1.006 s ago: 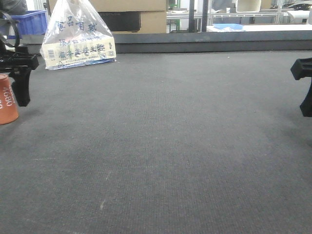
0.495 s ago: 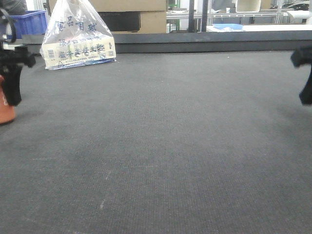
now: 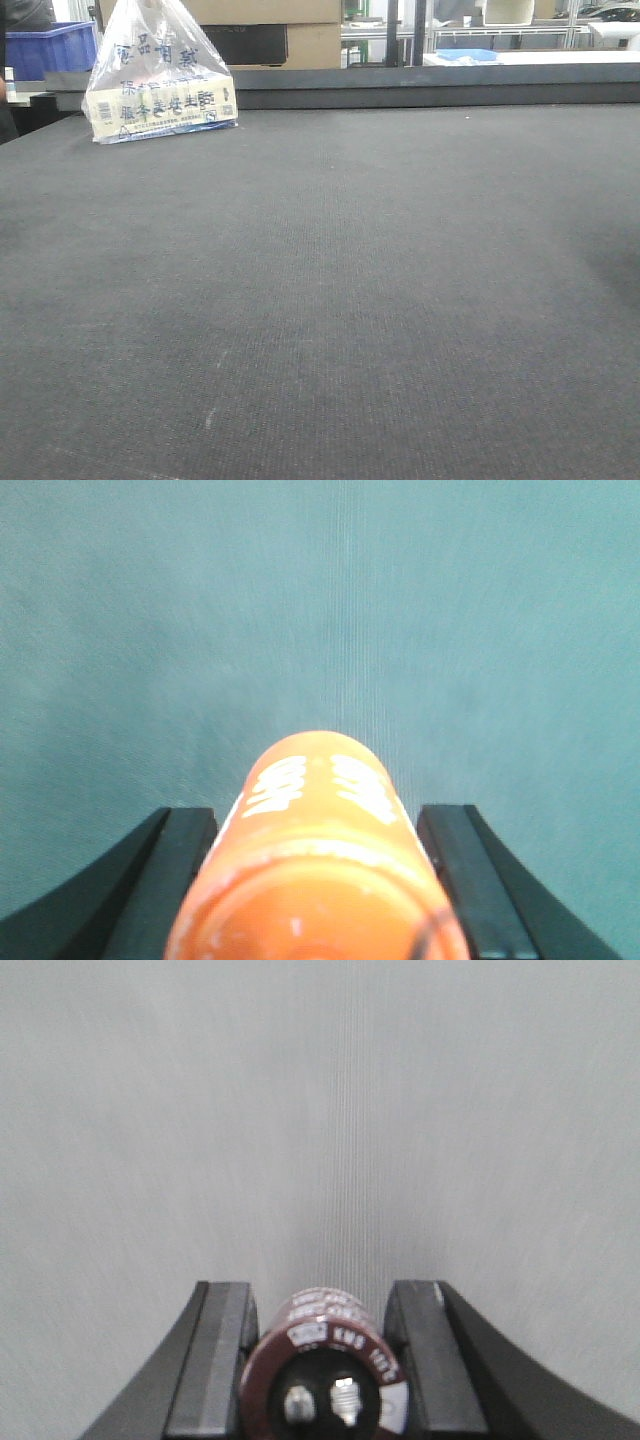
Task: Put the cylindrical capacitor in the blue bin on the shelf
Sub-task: 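Lift both held capacitors up off the felt table, then drive the base to the steel shelf holding both capacitors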
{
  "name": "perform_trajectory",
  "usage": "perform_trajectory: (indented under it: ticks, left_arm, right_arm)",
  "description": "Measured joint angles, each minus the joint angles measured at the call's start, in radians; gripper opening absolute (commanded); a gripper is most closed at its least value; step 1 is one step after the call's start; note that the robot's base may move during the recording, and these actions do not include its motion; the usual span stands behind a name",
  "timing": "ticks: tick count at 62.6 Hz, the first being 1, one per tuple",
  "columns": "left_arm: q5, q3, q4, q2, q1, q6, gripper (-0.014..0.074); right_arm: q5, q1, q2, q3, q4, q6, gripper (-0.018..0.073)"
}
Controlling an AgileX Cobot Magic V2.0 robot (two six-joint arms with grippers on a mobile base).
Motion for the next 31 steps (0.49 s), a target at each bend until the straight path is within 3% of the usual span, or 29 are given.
perform_trajectory:
  ticks: [14, 31]
  left_arm:
    - [-0.290, 0.263, 0.026, -0.315, 0.000, -0.001, -0.0111]
    - [-0.368, 0.344, 0.104, -0.655, 0.000, -0.002, -0.0111]
  right_arm:
    - [-0.050, 0.000, -0.165, 0.042, 0.000, -0.004, -0.0168]
    - [-0.068, 0.000, -0.329, 0.042, 0.000, -0.046, -0.0168]
